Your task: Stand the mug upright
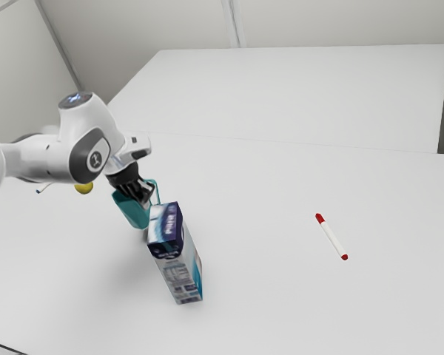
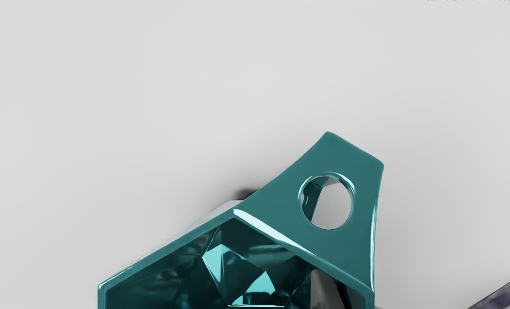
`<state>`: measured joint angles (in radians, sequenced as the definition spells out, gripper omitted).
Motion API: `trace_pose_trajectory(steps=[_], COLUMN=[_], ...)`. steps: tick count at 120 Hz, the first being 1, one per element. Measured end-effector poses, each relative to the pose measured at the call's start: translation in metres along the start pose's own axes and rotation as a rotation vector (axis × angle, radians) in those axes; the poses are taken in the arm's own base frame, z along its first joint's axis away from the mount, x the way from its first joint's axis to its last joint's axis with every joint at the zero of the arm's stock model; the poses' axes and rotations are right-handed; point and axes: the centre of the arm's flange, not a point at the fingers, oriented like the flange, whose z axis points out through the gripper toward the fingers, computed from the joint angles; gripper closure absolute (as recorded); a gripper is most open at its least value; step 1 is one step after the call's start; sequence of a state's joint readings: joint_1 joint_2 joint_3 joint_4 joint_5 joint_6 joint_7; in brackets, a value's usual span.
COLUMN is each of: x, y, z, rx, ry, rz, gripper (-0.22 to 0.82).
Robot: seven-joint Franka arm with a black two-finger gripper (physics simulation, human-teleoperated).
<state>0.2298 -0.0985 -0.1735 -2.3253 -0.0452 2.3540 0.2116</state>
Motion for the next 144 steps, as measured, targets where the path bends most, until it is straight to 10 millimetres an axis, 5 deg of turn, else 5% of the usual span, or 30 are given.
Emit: trace_pose_trajectory(steps=[93,120,144], x=[-0.003,-0.001,0.001], y=[-0.001,0.000,0.004], z=[0.044,0.036,0.009], rx=[-0.013,-0.011,0.000], ry=[-0.024,-0.005,0.045], rz=[-0.183,-0.201,-0.201], gripper=[0.78,0.59,0.48])
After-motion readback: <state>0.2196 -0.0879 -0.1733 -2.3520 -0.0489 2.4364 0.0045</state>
